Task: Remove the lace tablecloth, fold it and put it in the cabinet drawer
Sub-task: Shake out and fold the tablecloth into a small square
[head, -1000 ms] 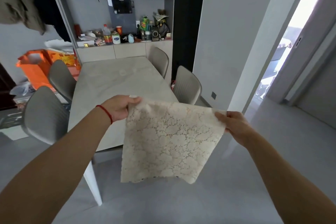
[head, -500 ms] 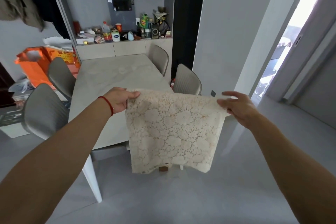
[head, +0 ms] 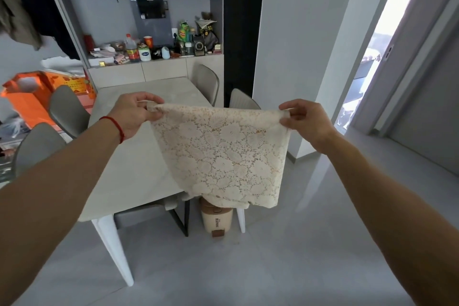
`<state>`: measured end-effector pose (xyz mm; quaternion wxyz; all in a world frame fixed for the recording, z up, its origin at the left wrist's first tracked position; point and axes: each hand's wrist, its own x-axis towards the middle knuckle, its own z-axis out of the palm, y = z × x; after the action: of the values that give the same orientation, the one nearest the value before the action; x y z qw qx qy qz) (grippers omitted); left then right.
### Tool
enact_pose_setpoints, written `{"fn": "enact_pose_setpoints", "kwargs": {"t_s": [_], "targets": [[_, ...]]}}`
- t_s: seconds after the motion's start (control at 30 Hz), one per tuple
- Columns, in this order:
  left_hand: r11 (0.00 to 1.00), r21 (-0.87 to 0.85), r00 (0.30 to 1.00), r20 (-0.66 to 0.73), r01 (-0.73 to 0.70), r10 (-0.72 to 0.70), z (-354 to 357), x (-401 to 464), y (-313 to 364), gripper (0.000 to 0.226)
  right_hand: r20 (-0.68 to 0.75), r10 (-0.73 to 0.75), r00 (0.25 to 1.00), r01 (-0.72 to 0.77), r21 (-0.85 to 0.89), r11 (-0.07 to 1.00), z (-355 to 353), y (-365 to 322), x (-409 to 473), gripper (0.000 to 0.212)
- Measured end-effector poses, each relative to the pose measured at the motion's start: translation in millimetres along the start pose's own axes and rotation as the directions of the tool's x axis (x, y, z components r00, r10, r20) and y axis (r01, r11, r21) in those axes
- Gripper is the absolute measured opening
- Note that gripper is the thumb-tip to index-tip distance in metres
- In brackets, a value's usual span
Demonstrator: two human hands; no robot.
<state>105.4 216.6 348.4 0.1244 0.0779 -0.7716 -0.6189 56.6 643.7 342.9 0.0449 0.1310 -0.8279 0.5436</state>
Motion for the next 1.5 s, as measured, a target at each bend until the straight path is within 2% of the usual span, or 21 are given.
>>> {"fn": "enact_pose_setpoints", "kwargs": {"t_s": [0.1, 0.17, 0.23, 0.3, 0.33, 0.37, 0.43, 0.5, 0.57, 0.63, 0.7, 0.77, 0.9, 0.97, 1.07, 1.17, 1.3, 1.4, 1.5], "targets": [[0.994, -0.105, 0.999, 0.007, 0.040, -0.039, -6.4, 7.4, 8.6, 0.039, 0.013, 0.046, 0.999, -0.048, 0.184, 0.982, -2.2, -7.2, 1.6, 0.019], [0.972, -0.219, 0.997, 0.005, 0.079, -0.080, -6.2, 10.9, 16.6, 0.026, 0.065, 0.201, 0.977, -0.210, 0.412, 0.887, -3.4, -9.3, 4.9, 0.012], [0.961, -0.269, 0.997, -0.013, 0.072, -0.078, -2.6, 11.8, 25.3, 0.013, 0.192, 0.419, 0.888, -0.446, 0.582, 0.680, -2.3, -5.1, 9.1, 0.025], [0.967, -0.250, 0.999, 0.002, 0.046, -0.048, 3.4, 11.8, 31.3, 0.015, 0.397, 0.533, 0.747, -0.654, 0.586, 0.479, 5.6, 0.9, 4.9, 0.030], [0.971, -0.236, 0.999, 0.014, 0.037, -0.035, 6.8, 11.3, 33.5, 0.017, 0.457, 0.542, 0.705, -0.700, 0.570, 0.430, 12.4, 5.4, 0.7, 0.030], [0.974, -0.222, 0.999, 0.023, 0.034, -0.029, 9.1, 11.3, 35.4, 0.019, 0.471, 0.542, 0.696, -0.711, 0.557, 0.429, 19.3, 11.3, -2.6, 0.025], [0.983, -0.182, 0.999, 0.026, 0.037, -0.033, 9.3, 12.8, 37.5, 0.021, 0.390, 0.533, 0.751, -0.651, 0.577, 0.493, 29.4, 19.4, -7.1, 0.015], [0.992, -0.114, 0.999, 0.013, 0.048, -0.047, 3.9, 13.3, 38.4, 0.022, 0.217, 0.479, 0.851, -0.511, 0.558, 0.654, 30.7, 24.0, -6.7, 0.017], [0.996, -0.066, 0.998, -0.001, 0.059, -0.059, -3.3, 13.8, 37.7, 0.025, 0.101, 0.353, 0.930, -0.356, 0.485, 0.799, 25.4, 18.7, -4.7, 0.026], [0.995, -0.068, 0.997, -0.002, 0.077, -0.077, -9.6, 13.7, 36.2, 0.028, 0.038, 0.206, 0.978, -0.201, 0.447, 0.871, 17.3, 8.5, -1.6, 0.025], [0.991, -0.101, 0.997, 0.002, 0.083, -0.083, -13.7, 13.5, 35.1, 0.029, -0.020, 0.081, 0.996, -0.070, 0.334, 0.940, 9.2, -6.3, 2.2, 0.025], [0.986, -0.146, 0.997, 0.007, 0.082, -0.082, -16.3, 14.0, 34.1, 0.028, -0.064, 0.013, 0.998, -0.001, 0.177, 0.984, 0.3, -22.8, 8.8, 0.028], [0.980, -0.179, 0.996, 0.011, 0.092, -0.091, -15.9, 13.9, 39.7, 0.022, -0.088, -0.098, 0.991, 0.097, -0.019, 0.995, -18.6, -47.2, 21.3, 0.026], [0.973, -0.195, 0.992, 0.006, 0.123, -0.125, -14.8, 11.8, 46.4, 0.018, -0.086, -0.125, 0.988, 0.123, -0.032, 0.992, -25.1, -55.3, 25.1, 0.021], [0.942, -0.264, 0.977, 0.009, 0.207, -0.212, -9.3, 11.1, 52.6, 0.025, -0.116, -0.085, 0.990, 0.100, 0.130, 0.986, -27.8, -61.4, 28.9, 0.009], [0.910, -0.296, 0.957, 0.064, 0.289, -0.283, 1.6, 8.6, 51.6, 0.009, -0.153, -0.024, 0.988, 0.054, 0.192, 0.980, -25.4, -59.0, 32.6, 0.010], [0.856, -0.321, 0.914, 0.144, 0.405, -0.378, 8.0, 0.5, 43.5, 0.011, -0.070, 0.090, 0.993, -0.068, 0.276, 0.959, -25.4, -45.9, 31.0, 0.018], [0.868, -0.308, 0.921, 0.127, 0.389, -0.368, 9.2, 0.8, 36.2, 0.014, -0.046, 0.159, 0.986, -0.142, 0.256, 0.956, -24.1, -33.1, 28.9, 0.018], [0.934, -0.202, 0.955, 0.044, 0.296, -0.293, 6.7, 0.9, 34.0, 0.020, -0.066, 0.153, 0.986, -0.139, 0.190, 0.972, -19.9, -25.1, 26.9, 0.013]]}}
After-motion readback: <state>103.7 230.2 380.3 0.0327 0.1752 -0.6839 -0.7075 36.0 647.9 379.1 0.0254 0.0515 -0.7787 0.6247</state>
